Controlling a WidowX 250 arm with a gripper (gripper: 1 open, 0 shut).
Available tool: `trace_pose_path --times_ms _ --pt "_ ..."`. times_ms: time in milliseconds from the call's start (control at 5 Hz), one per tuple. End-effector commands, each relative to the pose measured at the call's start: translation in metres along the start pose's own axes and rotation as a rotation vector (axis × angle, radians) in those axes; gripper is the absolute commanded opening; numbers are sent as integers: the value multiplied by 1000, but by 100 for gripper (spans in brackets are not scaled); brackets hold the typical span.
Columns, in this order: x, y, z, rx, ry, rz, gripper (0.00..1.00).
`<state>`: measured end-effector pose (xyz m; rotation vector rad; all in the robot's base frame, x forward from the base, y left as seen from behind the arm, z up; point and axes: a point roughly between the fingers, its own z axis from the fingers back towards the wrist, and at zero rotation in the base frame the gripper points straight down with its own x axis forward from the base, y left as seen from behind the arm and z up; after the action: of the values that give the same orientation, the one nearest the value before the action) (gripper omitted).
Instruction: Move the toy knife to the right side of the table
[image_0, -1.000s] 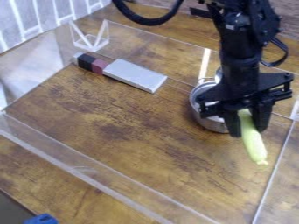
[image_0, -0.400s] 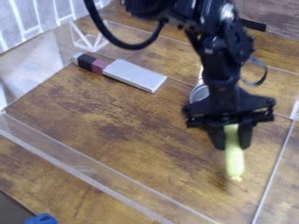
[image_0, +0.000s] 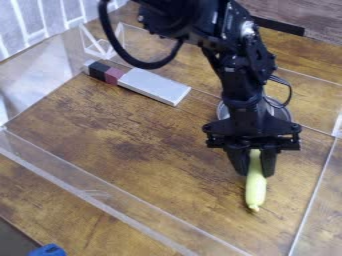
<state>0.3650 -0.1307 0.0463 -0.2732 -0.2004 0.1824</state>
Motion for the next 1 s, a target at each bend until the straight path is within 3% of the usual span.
trace_pose_path --times_ms 0,400,600,800 --pt "25 -4 18 -22 -54 -31 0" --pt "28 -4 41 -24 -62 -12 0" --pt "29 -6 34 -22 -78 32 0" --pt "22 1 30 -15 -62 24 100"
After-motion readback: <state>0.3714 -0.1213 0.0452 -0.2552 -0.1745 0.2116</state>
